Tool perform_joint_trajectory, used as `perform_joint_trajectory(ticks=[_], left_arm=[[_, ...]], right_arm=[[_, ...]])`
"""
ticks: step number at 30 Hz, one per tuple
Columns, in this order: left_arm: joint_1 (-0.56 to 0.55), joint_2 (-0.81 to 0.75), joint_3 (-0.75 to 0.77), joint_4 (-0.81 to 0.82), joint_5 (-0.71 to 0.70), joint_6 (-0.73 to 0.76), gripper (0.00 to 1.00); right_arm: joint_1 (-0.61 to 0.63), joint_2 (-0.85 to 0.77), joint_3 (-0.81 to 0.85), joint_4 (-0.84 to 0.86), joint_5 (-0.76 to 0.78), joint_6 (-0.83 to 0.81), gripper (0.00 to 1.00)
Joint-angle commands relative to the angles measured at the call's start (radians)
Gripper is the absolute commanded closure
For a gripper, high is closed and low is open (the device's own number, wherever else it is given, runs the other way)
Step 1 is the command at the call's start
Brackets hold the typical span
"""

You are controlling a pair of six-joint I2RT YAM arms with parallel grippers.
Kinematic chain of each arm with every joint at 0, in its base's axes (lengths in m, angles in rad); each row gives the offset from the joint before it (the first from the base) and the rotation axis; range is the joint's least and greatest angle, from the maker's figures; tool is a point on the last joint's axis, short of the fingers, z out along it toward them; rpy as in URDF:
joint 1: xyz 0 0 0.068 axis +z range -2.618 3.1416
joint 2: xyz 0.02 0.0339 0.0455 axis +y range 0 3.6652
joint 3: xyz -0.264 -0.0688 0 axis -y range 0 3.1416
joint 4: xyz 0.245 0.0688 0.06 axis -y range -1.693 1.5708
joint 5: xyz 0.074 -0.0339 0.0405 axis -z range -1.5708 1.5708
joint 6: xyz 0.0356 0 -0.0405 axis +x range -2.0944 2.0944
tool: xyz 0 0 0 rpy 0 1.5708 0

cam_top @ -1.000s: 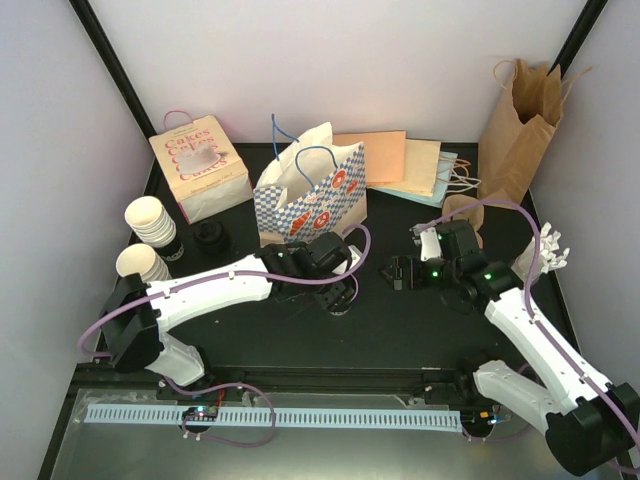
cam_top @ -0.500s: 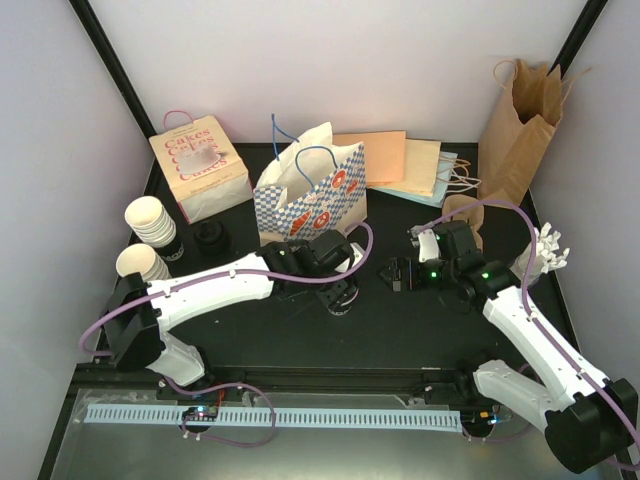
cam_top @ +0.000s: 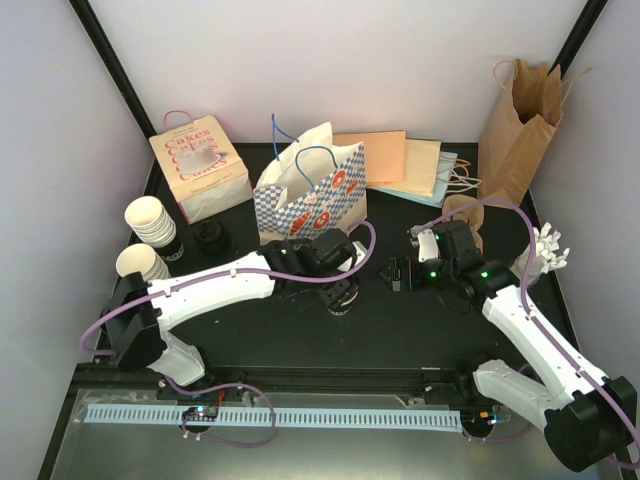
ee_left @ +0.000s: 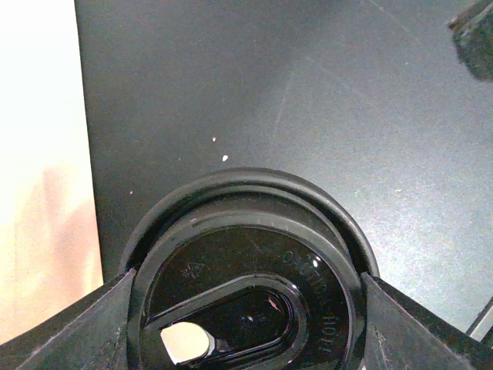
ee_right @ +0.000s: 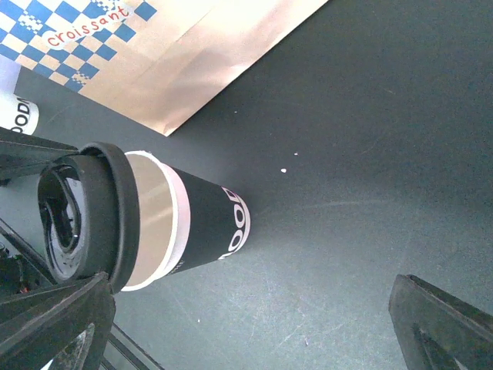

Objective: Pack the takeout coffee

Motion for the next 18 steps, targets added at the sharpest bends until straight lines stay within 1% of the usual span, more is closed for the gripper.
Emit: perform_joint_trajectory(ticks=[1, 8, 18], left_arm=[[-0.007, 0.027, 0.037, 0.003, -0.015, 0.015, 0.25], [-0.008, 0.046, 0.052, -0.017, -0.01, 0.016, 0.25], [-0.011, 0.022, 0.072, -0.069, -0.014, 0.014, 0.24]], right_arm=[[0.005, -0.002, 0.004, 0.013, -0.01, -0.005, 0.0], [0.006, 0.001, 0.002, 0.014, -0.013, -0.004, 0.0], [0.006, 0.016, 0.005, 0.02, -0.021, -0.007, 0.0]])
